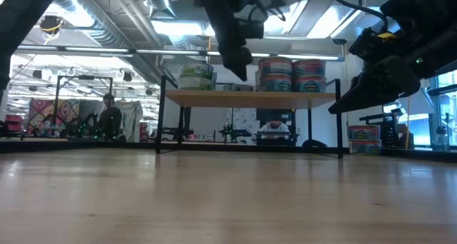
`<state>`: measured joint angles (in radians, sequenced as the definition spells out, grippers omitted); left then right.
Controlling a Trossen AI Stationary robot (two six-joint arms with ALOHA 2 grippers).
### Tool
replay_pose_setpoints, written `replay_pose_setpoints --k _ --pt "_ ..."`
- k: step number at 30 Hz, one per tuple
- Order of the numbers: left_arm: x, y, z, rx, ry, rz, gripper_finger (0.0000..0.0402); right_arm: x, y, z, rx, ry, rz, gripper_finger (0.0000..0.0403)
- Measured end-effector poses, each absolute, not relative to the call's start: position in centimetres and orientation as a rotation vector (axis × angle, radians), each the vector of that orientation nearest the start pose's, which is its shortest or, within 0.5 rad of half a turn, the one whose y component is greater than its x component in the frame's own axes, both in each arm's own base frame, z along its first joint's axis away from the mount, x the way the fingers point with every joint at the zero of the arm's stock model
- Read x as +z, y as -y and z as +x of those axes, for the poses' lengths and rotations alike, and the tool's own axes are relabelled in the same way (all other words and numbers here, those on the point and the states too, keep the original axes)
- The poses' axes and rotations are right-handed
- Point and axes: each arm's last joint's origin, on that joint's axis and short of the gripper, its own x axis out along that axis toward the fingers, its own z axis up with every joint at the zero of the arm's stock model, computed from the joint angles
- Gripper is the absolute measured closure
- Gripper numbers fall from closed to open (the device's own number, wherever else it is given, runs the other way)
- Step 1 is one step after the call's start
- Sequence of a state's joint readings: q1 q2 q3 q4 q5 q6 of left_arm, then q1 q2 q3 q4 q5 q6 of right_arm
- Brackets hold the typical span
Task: Stack canned seafood by type on shelf
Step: Put the green white tuna can on the shelf
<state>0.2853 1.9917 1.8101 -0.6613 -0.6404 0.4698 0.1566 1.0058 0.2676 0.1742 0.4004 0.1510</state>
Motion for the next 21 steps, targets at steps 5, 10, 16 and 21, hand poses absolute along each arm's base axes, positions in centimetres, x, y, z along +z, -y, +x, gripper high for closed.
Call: replay_pose_setpoints --k 5,10,16,21 --pt "29.5 -13.2 42.0 0.633 -1.035 0.567 0.0116 15.6 -1.7 18.0 -0.278 -0.523 -0.008 0.0276" --pt "29.6 -14.7 41.5 0.648 -1.026 0.515 0.0116 15.6 -1.7 18.0 -0.278 -0.522 -0.005 0.0276" --pt "28.8 -16.0 41.0 0.612 -1.036 0.45 0.0116 15.6 -1.7 18.0 -0.278 -0.521 -0.004 0.0276" --pt "28.3 -16.1 41.0 0.598 -1.037 0.442 0.0116 15.6 -1.7 18.0 -0.278 -0.52 -0.004 0.0276"
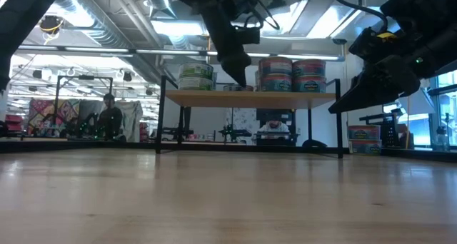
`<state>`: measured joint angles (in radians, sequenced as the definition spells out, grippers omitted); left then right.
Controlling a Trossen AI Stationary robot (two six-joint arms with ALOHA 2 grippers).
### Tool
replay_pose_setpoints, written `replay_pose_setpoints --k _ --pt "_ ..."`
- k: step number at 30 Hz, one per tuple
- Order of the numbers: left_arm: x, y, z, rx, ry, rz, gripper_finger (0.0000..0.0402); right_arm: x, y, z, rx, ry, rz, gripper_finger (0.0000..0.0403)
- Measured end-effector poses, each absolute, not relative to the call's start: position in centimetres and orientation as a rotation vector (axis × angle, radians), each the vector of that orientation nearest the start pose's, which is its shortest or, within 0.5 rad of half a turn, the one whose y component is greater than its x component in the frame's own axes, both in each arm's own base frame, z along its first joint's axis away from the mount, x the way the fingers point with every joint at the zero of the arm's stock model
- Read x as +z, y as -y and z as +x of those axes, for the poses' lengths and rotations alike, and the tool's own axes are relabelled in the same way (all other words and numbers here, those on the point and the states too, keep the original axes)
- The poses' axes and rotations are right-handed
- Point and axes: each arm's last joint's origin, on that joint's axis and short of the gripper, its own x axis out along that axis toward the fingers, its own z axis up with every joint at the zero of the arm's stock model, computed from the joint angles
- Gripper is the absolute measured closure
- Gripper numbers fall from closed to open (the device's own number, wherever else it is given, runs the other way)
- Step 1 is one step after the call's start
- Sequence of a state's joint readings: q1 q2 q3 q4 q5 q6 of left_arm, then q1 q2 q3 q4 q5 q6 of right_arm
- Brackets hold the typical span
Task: Stack canned seafood by type on shelf
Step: Put the green white tuna can on the shelf
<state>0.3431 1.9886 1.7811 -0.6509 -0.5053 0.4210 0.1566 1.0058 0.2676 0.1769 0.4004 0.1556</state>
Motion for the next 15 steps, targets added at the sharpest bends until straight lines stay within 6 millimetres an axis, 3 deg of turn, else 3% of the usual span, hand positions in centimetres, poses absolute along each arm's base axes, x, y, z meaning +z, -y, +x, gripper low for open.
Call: replay_pose_setpoints --k 15 --pt "28.2 -18.0 40.3 0.671 -1.039 0.412 0.0116 15.6 -1.7 18.0 -0.278 -0.52 -0.006 0.0276"
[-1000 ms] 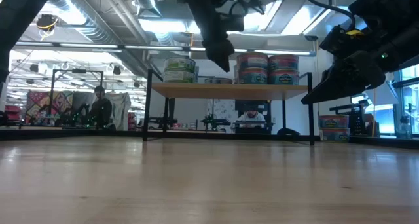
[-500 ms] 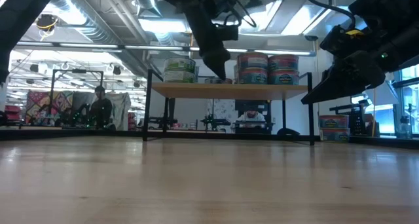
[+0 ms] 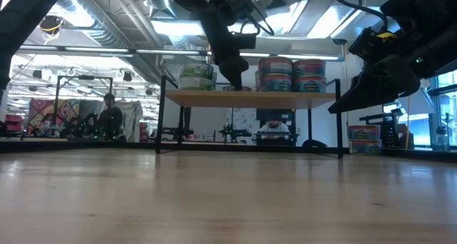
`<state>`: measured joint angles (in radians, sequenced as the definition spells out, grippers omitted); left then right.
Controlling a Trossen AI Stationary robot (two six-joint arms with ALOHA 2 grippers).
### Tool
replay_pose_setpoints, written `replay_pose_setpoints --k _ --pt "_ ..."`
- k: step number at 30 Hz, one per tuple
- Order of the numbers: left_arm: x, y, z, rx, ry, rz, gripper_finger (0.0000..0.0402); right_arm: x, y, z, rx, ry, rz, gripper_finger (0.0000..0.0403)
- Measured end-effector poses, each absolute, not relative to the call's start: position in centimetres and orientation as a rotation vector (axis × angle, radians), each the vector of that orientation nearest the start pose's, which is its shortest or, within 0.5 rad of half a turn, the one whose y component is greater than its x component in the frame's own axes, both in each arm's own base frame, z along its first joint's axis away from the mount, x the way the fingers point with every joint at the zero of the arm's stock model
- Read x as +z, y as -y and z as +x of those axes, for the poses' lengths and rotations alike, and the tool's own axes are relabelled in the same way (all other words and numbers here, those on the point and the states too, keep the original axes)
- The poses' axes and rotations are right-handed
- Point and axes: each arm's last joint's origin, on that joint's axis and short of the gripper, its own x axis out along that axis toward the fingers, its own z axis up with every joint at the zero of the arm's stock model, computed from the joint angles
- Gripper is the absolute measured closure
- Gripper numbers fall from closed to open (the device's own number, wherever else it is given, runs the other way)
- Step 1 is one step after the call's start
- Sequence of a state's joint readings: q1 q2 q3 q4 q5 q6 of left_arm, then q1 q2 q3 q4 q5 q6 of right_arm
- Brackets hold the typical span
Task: Stack canned seafood by type on shelf
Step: Put the green white tuna can on the shelf, then stack the green white tuna can with the green white tuna can on the shelf
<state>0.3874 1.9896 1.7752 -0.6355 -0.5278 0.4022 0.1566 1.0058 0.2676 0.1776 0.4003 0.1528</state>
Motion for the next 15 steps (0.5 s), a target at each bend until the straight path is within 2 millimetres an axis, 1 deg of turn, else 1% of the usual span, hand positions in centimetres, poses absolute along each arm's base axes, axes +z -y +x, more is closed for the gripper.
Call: replay_pose_setpoints --k 4,7,11,15 --pt "28.2 -17.8 40.4 0.669 -1.033 0.414 0.0116 15.6 -1.7 18.0 -0.278 -0.52 -0.006 0.0276" --pt "28.8 -16.8 40.4 0.655 -1.017 0.423 0.0116 15.6 -1.7 18.0 -0.277 -0.52 -0.006 0.0276" --pt "31.4 -13.2 40.4 0.616 -0.926 0.427 0.0116 15.6 -1.7 18.0 -0.277 -0.521 -0.007 0.0276" --pt "33.3 -8.2 40.1 0.544 -0.867 0.409 0.0116 15.6 -1.8 18.0 -0.254 -0.515 0.003 0.0276"
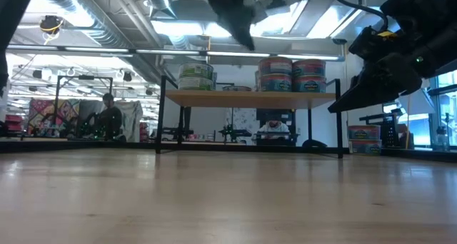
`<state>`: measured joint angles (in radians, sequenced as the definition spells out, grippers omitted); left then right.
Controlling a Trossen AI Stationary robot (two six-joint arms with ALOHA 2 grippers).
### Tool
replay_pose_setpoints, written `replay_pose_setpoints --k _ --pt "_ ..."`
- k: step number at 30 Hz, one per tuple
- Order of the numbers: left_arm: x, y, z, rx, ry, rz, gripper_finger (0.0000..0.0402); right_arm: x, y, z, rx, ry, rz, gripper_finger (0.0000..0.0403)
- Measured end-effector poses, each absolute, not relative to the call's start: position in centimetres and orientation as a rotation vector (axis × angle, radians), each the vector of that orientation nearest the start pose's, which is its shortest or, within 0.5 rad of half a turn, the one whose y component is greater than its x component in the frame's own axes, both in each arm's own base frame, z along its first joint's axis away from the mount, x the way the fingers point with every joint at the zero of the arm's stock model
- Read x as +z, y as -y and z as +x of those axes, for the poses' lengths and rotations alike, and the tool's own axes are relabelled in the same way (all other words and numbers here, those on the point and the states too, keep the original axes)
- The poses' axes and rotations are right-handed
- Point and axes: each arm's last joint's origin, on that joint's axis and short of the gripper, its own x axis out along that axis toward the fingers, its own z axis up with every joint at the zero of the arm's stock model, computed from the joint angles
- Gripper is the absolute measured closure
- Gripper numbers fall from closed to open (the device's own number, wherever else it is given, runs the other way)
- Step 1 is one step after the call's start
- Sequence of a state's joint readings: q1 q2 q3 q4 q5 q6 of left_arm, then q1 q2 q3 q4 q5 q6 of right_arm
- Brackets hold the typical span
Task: Stack canned seafood by type on shelf
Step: Stack the green white tuna can with the green white tuna can on the shelf
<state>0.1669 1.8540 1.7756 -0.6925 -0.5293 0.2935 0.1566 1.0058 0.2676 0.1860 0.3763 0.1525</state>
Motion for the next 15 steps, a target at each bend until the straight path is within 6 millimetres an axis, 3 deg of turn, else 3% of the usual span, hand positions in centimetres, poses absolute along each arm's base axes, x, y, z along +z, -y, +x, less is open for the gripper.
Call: replay_pose_setpoints --k 6,10,15 --pt "33.7 0.0 39.6 0.396 -0.851 0.381 0.0116 16.1 -1.8 18.3 -0.25 -0.498 0.008 0.0276" --pt "31.5 5.1 39.6 0.294 -0.81 0.378 0.0116 16.3 -1.9 18.4 -0.234 -0.482 0.05 0.0276" --pt "27.2 10.3 38.6 0.19 -0.777 0.366 0.0116 16.7 -2.4 18.7 -0.094 -0.458 0.15 0.0276"
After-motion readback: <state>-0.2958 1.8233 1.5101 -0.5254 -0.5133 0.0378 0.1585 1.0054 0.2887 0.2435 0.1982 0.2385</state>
